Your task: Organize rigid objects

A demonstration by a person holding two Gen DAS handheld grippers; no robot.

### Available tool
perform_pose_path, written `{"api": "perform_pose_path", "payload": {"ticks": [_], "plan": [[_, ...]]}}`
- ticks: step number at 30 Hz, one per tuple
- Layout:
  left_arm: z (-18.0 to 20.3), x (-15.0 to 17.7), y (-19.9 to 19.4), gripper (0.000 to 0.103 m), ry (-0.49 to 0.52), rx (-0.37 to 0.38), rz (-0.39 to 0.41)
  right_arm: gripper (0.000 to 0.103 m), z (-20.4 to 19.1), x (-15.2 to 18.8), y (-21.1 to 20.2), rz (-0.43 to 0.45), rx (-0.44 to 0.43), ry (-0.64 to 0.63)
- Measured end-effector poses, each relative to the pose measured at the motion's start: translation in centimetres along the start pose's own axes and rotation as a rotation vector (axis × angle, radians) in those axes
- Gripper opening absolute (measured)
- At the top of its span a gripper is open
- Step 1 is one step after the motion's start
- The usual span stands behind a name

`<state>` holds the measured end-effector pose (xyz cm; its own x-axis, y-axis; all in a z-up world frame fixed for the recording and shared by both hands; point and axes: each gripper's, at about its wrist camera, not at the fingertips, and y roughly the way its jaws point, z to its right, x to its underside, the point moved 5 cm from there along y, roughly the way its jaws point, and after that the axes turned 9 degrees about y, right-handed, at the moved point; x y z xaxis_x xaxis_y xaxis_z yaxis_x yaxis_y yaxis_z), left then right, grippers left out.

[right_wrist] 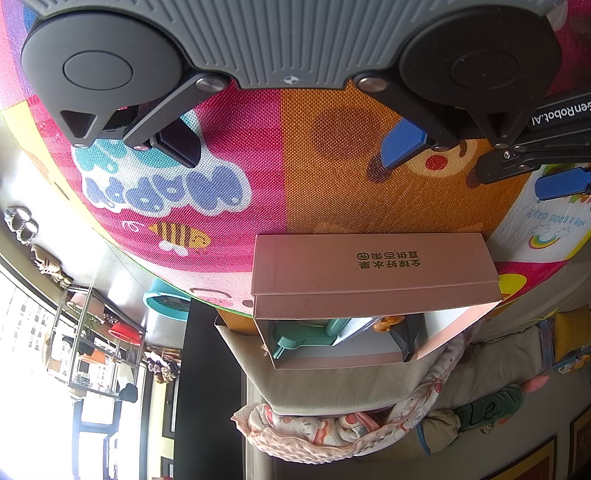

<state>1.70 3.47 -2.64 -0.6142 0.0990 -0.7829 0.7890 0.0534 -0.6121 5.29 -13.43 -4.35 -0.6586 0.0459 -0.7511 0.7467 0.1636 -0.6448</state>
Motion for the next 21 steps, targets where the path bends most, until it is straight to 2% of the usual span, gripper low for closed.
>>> {"api": "perform_pose_path", "payload": {"ticks": [21], "plan": [[-0.01,0.06,-0.02,0.078,0.002,-0.002,0.000,0.103,-0.05,-0.04,0.01,0.000,0.000,0.000]]}}
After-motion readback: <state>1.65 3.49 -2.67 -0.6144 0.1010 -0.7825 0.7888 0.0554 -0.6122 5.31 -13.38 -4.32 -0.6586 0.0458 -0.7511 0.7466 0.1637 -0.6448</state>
